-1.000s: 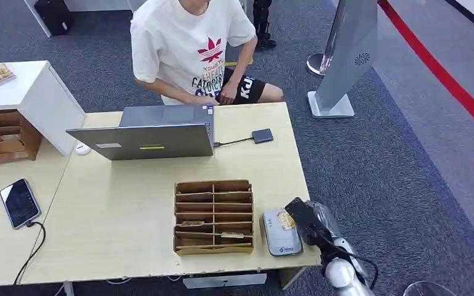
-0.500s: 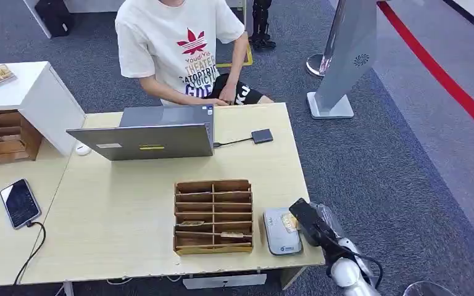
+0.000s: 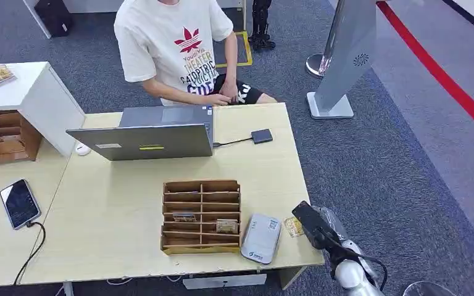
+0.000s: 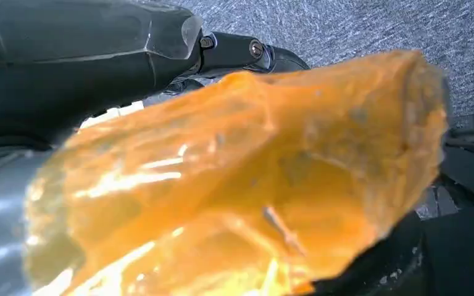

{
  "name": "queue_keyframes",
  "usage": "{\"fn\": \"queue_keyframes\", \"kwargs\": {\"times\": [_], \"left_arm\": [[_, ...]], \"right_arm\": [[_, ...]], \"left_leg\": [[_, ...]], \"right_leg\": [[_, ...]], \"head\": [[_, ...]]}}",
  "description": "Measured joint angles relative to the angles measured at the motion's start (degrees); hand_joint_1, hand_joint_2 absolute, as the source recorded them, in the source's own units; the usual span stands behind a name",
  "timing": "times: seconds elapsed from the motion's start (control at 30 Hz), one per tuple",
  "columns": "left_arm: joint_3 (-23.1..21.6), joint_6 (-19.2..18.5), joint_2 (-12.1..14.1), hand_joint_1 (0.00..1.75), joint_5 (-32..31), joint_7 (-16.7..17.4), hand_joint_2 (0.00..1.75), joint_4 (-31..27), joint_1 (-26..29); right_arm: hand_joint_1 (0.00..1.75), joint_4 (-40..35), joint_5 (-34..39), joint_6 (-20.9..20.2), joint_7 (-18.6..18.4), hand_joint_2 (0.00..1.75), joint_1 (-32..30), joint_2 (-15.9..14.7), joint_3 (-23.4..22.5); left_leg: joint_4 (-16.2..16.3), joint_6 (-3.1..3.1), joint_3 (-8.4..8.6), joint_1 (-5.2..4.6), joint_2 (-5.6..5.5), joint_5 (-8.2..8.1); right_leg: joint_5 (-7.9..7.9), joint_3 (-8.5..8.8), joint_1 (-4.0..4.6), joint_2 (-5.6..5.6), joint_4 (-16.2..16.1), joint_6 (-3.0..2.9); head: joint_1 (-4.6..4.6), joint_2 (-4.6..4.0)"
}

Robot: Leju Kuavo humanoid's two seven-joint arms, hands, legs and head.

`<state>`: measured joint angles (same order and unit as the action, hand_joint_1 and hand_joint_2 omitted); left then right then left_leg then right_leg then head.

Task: Pass the card to the sensor for recognition and then transmit it.

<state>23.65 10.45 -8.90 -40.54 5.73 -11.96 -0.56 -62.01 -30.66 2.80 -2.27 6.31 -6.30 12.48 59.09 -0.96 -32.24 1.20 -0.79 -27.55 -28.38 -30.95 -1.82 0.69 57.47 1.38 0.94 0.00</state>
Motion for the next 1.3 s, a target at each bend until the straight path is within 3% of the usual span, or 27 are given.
{"fn": "queue_keyframes", "kwargs": {"times": [0.47,0.7,0.93,1.13,1.3], "left_arm": [[0.5,0.0,0.0,0.0,-0.1,0.0,0.0,0.0,0.0],[0.8,0.3,-0.2,0.0,-0.1,0.0,0.0,0.0,0.0],[1.9,0.8,-0.7,0.0,-0.3,-0.1,0.0,0.0,0.1],[2.2,0.8,-1.0,0.0,-1.1,-0.5,0.0,0.0,0.1],[2.3,0.8,-1.1,0.0,-1.6,-0.6,0.0,0.0,0.1]], "right_arm": [[1.75,0.2,1.0,0.1,0.2,1.75,0.2,-0.1,0.1],[1.75,-1.5,4.4,6.9,3.5,1.75,-1.6,1.1,-1.2],[1.75,-15.7,11.7,17.7,13.8,1.75,-6.3,7.3,-6.6],[1.75,-30.0,16.2,20.7,19.9,1.75,-10.1,11.0,-8.1],[1.75,-38.9,17.6,22.2,22.7,1.75,-12.2,12.5,-7.9]], "left_leg": [[0.0,0.0,0.01,0.0,0.02,0.0],[0.0,0.03,-0.19,-0.01,-0.05,0.05],[0.0,0.03,-0.44,0.0,-0.06,0.07],[0.0,0.03,-0.54,0.0,-0.06,0.06],[0.0,0.03,-0.56,-0.01,-0.05,0.06]], "right_leg": [[0.01,0.01,0.0,0.0,0.0,0.01],[0.05,0.01,-0.01,-0.04,0.0,0.02],[0.06,-0.29,0.0,-0.05,0.0,0.0],[0.04,-0.38,-0.01,-0.05,0.0,0.01],[0.04,-0.38,-0.01,-0.05,0.0,0.01]], "head": [[0.0,0.0],[0.0,0.0],[0.02,0.0],[0.0,0.0],[0.0,0.0]]}}
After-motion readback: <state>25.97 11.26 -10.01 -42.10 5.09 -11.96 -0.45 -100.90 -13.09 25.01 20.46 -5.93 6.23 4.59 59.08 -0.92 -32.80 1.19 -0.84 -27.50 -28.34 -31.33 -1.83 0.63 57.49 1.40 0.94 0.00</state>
